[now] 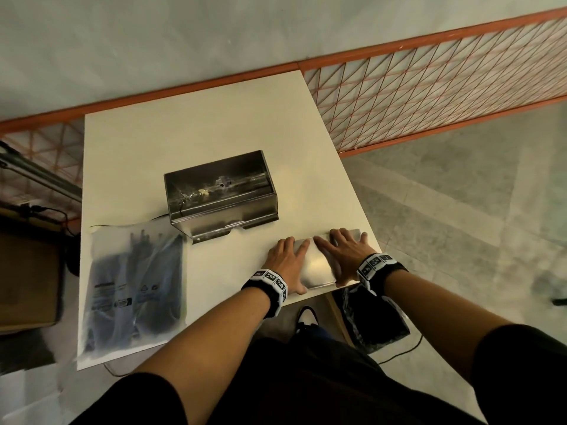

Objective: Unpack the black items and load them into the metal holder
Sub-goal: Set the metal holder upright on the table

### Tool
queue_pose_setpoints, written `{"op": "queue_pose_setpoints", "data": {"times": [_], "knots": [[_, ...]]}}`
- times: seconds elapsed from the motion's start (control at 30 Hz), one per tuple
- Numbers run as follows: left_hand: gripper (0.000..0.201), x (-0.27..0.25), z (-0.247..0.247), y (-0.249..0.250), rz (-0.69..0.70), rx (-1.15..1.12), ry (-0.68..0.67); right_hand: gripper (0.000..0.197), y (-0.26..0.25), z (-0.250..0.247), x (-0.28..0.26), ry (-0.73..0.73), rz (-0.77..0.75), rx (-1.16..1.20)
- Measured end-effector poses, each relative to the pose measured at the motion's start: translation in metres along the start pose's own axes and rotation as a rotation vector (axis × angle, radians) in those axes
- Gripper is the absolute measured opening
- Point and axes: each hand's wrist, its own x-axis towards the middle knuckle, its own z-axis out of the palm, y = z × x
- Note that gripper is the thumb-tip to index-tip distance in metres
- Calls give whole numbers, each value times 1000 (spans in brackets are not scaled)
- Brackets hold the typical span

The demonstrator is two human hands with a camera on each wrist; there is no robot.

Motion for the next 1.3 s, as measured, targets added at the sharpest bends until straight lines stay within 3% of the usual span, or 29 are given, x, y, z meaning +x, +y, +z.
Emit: {"op": "queue_pose_setpoints", "data": {"times": [1.1, 1.23, 1.3], "knots": [[124, 8, 18, 5, -52, 9, 3, 139, -7, 5, 9, -19, 59, -73], [99, 0, -2, 5, -59, -31, -43, 127, -20, -4, 10, -59, 112, -7], [72, -10, -15, -3, -63, -122, -13, 104, -29, -17, 11, -58, 115, 31]]}}
